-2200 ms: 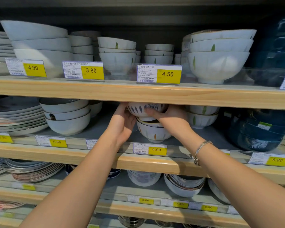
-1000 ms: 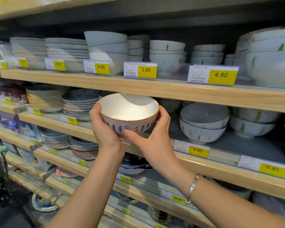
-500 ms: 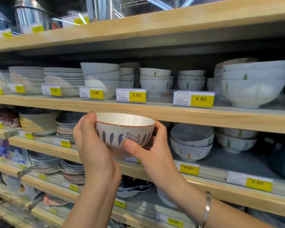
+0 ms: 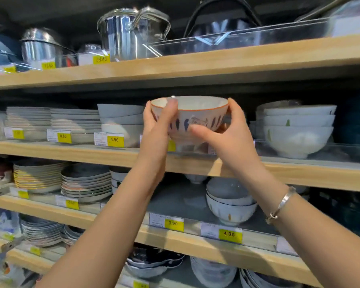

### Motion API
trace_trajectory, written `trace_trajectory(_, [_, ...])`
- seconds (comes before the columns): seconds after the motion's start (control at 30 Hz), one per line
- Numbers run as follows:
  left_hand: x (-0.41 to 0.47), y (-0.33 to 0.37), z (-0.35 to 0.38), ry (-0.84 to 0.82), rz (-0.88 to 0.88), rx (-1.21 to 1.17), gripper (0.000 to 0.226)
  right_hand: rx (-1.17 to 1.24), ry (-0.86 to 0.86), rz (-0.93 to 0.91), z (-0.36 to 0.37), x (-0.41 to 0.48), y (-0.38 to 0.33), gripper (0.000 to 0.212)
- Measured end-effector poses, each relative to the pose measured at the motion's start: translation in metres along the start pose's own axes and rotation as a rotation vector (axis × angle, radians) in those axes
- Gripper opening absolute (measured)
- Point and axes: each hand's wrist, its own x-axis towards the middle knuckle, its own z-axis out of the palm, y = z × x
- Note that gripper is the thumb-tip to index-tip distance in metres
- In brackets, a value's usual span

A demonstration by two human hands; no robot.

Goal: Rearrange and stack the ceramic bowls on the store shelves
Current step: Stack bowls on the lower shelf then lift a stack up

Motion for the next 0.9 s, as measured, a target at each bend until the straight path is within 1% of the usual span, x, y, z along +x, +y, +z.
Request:
trace_trajectory(0.07, [0.012,-0.004,0.006,-0.106,-0.008,0.094,0.094,-0.089,0.017,0.001,-0.017,0.014,0.001,0.105])
trace_trajectory(0.1, [0.017,-0.005,0.010,-0.162,0.000,0.150,0.093,-0.120,0.030,0.020,-0.024,0.021,0.005,0.105])
trace_trajectory(0.13, [0.026,-0.008,0.015,-0.199,-0.028,0.210,0.089,-0.143,0.044,0.036,-0.030,0.028,0.008,0.107])
trace_trajectory(0.17, [0.035,-0.010,0.019,-0.227,-0.059,0.263,0.086,-0.159,0.052,0.051,-0.036,0.032,0.011,0.109])
trace_trajectory(0.23, [0.053,-0.017,0.025,-0.256,-0.086,0.322,0.086,-0.170,0.063,0.078,-0.045,0.042,0.016,0.113])
trace_trajectory(0.3, [0.065,-0.018,0.033,-0.281,-0.093,0.438,0.100,-0.218,0.062,0.129,-0.053,0.051,0.020,0.113])
trace_trajectory(0.33, [0.072,-0.018,0.036,-0.298,-0.106,0.488,0.097,-0.260,0.060,0.152,-0.056,0.054,0.022,0.114])
trace_trajectory(0.4, [0.082,-0.018,0.040,-0.371,-0.146,0.604,0.070,-0.338,0.025,0.219,-0.060,0.061,0.027,0.108])
trace_trajectory(0.43, [0.085,-0.018,0.042,-0.411,-0.166,0.676,0.072,-0.372,-0.004,0.262,-0.061,0.062,0.027,0.102])
trace_trajectory(0.5, [0.093,-0.020,0.042,-0.472,-0.223,0.811,0.107,-0.417,-0.071,0.358,-0.062,0.067,0.028,0.091])
trace_trajectory(0.53, [0.097,-0.020,0.042,-0.497,-0.267,0.859,0.115,-0.425,-0.104,0.397,-0.063,0.070,0.028,0.087])
trace_trajectory(0.6, [0.102,-0.020,0.043,-0.540,-0.360,0.908,0.112,-0.428,-0.160,0.461,-0.064,0.074,0.026,0.085])
trace_trajectory(0.73, [0.106,-0.023,0.045,-0.640,-0.526,0.910,0.097,-0.470,-0.265,0.578,-0.066,0.080,0.028,0.087])
trace_trajectory(0.83, [0.107,-0.024,0.045,-0.701,-0.560,0.882,0.065,-0.532,-0.285,0.586,-0.067,0.083,0.032,0.093])
trace_trajectory(0.87, [0.106,-0.024,0.044,-0.706,-0.556,0.887,0.065,-0.553,-0.292,0.581,-0.067,0.083,0.031,0.092])
trace_trajectory(0.9, [0.106,-0.023,0.044,-0.701,-0.547,0.896,0.074,-0.570,-0.302,0.581,-0.068,0.083,0.030,0.090])
